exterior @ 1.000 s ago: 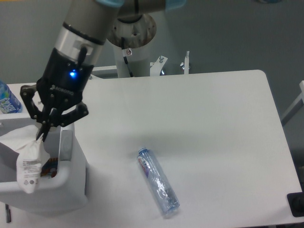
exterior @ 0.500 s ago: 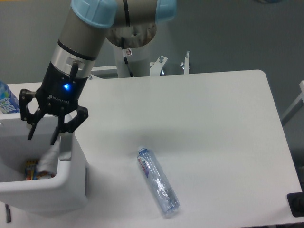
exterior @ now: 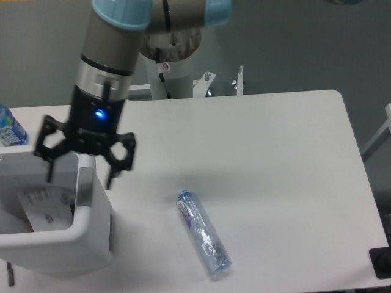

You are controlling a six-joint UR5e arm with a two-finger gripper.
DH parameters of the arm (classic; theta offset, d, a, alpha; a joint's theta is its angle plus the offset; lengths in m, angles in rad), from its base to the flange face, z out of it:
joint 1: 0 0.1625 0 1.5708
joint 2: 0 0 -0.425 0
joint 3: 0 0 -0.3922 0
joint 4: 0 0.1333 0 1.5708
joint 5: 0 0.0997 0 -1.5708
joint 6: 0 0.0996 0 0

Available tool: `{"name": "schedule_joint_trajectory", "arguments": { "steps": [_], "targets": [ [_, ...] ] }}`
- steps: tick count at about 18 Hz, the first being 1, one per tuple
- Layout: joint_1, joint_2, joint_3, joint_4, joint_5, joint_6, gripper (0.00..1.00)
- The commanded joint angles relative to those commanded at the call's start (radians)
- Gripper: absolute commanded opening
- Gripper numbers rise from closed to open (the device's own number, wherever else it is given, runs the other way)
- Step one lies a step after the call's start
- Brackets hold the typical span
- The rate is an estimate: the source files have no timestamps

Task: Place the trash in the trash can
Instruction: 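Move the open gripper over the clear water bottle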

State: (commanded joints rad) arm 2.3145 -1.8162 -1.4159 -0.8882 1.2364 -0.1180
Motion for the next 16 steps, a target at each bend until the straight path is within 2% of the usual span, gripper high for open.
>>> {"name": "schedule_joint_trajectory", "arguments": {
  "steps": [4,6,11,16],
  "targets": [
    [0.092,-0.046,0.067,0.000,0.008,-0.002,1.00],
    [0.140,-0.067,0.074,-0.002,0.008,0.009,1.00],
    [0.175,-0.144,0.080,0.000,0.009,0.109,1.00],
    [0.174,-0.181,0.055,-0.028,0.011,0.176,1.00]
  ]
}}
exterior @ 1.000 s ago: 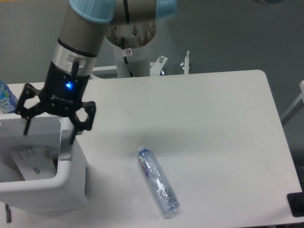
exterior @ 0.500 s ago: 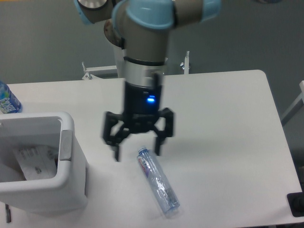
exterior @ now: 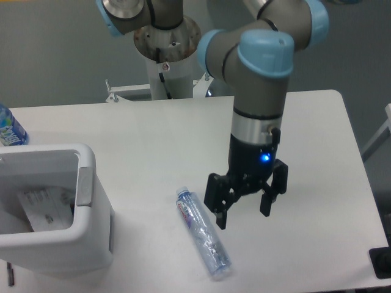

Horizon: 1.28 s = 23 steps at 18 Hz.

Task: Place the trash in the trash can
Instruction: 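Move the open gripper over the clear water bottle, then lower the gripper around the bottle cap end and close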

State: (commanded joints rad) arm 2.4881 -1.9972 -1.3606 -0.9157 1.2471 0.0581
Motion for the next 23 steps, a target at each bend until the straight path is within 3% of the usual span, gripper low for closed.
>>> {"name": "schedule_joint_trajectory", "arguments": {
  "steps": [8,15,23],
  "targets": [
    [-0.014,-0.130,0.011,0.006,0.028,0.049,1.00],
    [-0.072,-0.144,-0.075,-0.015,0.126,0.051,1.00],
    [-0.127,-0.138,-0.127,-0.135,0.232,0.108,1.00]
  ]
}}
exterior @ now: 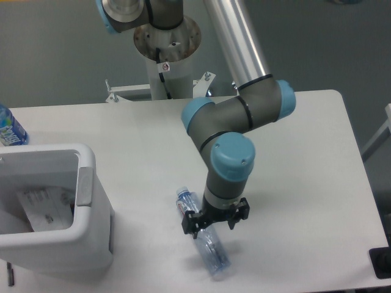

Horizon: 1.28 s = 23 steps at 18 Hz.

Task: Place the trash in the trash can
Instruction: 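Lower the gripper around the bottle cap end and close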

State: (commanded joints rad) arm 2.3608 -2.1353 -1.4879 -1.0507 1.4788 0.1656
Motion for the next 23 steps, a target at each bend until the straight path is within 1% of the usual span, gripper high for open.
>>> {"name": "schedule_joint_trajectory", "arguments": {
  "steps": [2,5,6,9,12,21,23],
  "targets": [
    [-0.008,-0.003,-0.005,0.000,0.011,0.003,1.00],
    [-0.015,-0.005,-0.005,-0.034,0.037,0.047,1.00],
    [-0.015,-0.006,-0.006,-0.037,0.037,0.057,1.00],
    [-0.020,-0.011,-0.018,-0.031,0.064,0.057,1.00],
    [-0.028,-0.025,-0.017,-0.031,0.084,0.057,1.00],
    [-0.037,-0.044,-0.018,-0.025,0.090,0.048,1.00],
    [-0.038,-0.054,-0.018,-0.023,0.120,0.043,1.00]
  ]
}}
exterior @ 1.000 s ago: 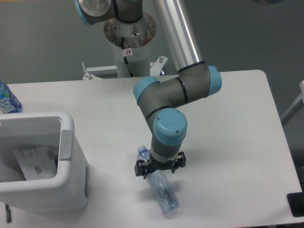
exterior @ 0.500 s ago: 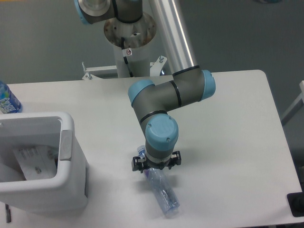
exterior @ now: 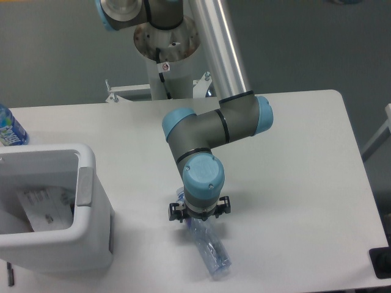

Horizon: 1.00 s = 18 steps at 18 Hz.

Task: Place the trash in the trash can
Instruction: 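Lower the gripper around the bottle cap end and close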

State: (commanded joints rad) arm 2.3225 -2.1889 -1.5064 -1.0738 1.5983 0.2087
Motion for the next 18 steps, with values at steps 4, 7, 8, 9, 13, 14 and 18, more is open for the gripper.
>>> {"name": "schedule_joint_trajectory", "arguments": {
  "steps": [4,7,8,9,13,14,18],
  "targets": [
    [-0.006,-0.006,0.002,0.000,0.012,0.000,1.00],
    [-0.006,-0.006,0.002,0.002,0.012,0.000,0.88],
    [-0.006,-0.006,0.002,0.000,0.012,0.000,0.82],
    [-0.006,-0.006,0.002,0.002,0.012,0.000,0.81],
    [-0.006,-0.005,0.002,0.002,0.014,0.000,0.72],
    [-0.006,-0.005,0.002,0.002,0.014,0.000,0.69],
    [-0.006,-0.005,0.002,0.002,0.014,0.000,0.66]
  ]
}}
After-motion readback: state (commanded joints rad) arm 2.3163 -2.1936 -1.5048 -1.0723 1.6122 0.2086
